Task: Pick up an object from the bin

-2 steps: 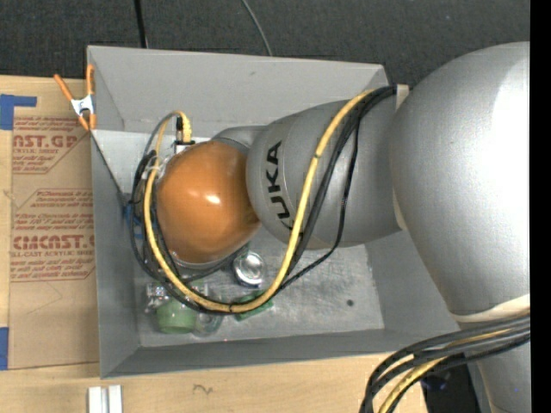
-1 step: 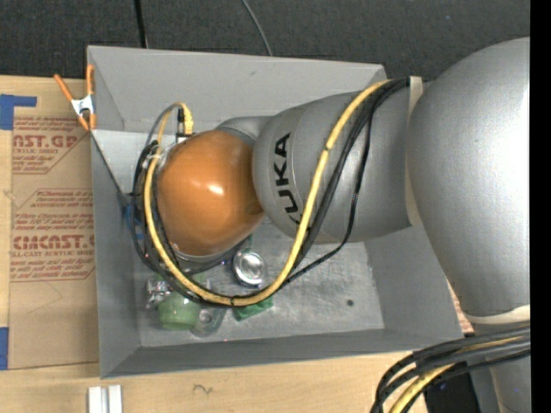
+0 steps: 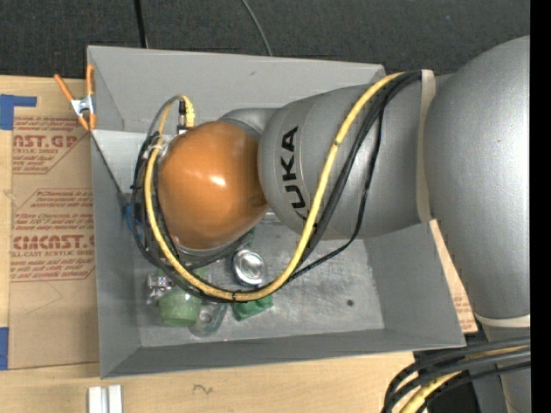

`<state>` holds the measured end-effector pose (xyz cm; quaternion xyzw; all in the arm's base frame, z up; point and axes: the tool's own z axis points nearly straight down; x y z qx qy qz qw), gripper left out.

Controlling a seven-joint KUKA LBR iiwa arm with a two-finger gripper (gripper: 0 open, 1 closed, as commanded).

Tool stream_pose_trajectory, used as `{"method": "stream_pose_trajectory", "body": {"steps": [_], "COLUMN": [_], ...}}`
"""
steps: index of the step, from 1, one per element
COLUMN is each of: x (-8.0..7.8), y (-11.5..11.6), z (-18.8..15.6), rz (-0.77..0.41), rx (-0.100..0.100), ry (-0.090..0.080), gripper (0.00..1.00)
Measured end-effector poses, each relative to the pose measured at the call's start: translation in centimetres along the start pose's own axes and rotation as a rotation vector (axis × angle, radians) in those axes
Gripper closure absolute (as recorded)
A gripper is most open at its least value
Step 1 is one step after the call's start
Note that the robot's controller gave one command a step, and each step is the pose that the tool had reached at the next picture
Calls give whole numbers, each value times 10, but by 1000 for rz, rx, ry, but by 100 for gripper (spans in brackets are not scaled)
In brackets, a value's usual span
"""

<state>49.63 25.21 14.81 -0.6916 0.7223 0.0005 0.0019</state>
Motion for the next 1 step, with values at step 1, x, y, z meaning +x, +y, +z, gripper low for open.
{"method": "stream_pose_trajectory", "body": {"steps": [1], "x": [-2], "y": [1], "z": [-1], "rz": [1], "rx": [-2], "ry": [-1], "gripper": [100]}}
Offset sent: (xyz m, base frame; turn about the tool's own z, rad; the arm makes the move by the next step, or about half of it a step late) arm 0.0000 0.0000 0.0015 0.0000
